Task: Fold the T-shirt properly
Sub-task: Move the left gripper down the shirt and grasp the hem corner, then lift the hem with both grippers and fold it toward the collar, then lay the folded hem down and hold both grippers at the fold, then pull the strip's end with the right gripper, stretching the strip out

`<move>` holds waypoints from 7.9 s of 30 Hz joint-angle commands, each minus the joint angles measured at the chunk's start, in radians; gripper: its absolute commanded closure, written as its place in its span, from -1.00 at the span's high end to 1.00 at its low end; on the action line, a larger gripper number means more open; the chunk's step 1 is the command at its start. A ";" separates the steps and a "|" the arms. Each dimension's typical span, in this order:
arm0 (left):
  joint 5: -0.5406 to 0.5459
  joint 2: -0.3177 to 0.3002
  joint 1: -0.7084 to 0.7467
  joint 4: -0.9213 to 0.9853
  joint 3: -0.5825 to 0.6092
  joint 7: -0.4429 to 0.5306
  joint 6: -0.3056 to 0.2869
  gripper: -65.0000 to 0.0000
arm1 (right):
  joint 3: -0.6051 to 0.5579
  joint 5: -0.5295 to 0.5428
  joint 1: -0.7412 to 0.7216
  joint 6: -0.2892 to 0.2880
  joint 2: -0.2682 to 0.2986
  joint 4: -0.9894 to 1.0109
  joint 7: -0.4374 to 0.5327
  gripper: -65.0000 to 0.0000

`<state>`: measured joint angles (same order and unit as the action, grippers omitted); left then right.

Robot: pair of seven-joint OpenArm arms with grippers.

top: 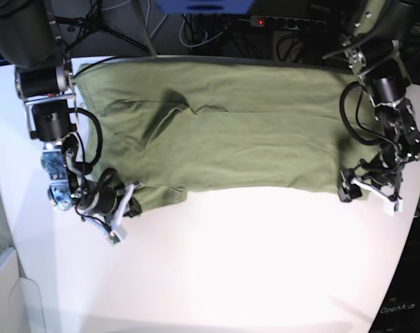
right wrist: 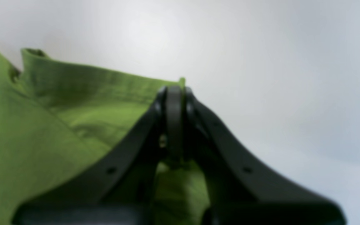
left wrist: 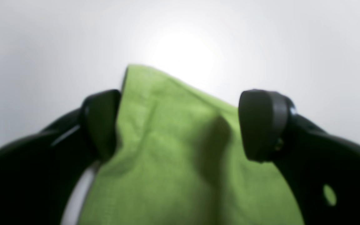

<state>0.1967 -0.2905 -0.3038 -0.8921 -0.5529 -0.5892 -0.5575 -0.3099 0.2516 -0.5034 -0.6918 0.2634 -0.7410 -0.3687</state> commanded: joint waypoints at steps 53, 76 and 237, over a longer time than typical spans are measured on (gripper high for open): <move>0.264 -0.023 0.314 -0.482 -0.005 -0.108 -0.016 -0.90 | 0.236 0.012 0.595 -0.006 0.110 -1.115 -0.252 -0.96; 0.360 -0.014 0.506 -0.594 -0.155 -0.111 -0.019 -0.90 | 0.331 0.013 1.018 -0.006 0.090 -1.190 -0.046 -0.96; 0.177 0.037 0.579 -0.583 -0.312 -0.114 -0.141 -0.90 | 0.478 -0.277 1.058 -0.006 -0.057 -1.165 0.030 -0.99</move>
<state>0.3584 -0.2329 0.2813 -1.4605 -0.8566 -0.7227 -0.6960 0.1638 -0.0387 0.5499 -0.6991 0.1989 -1.8889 -0.3565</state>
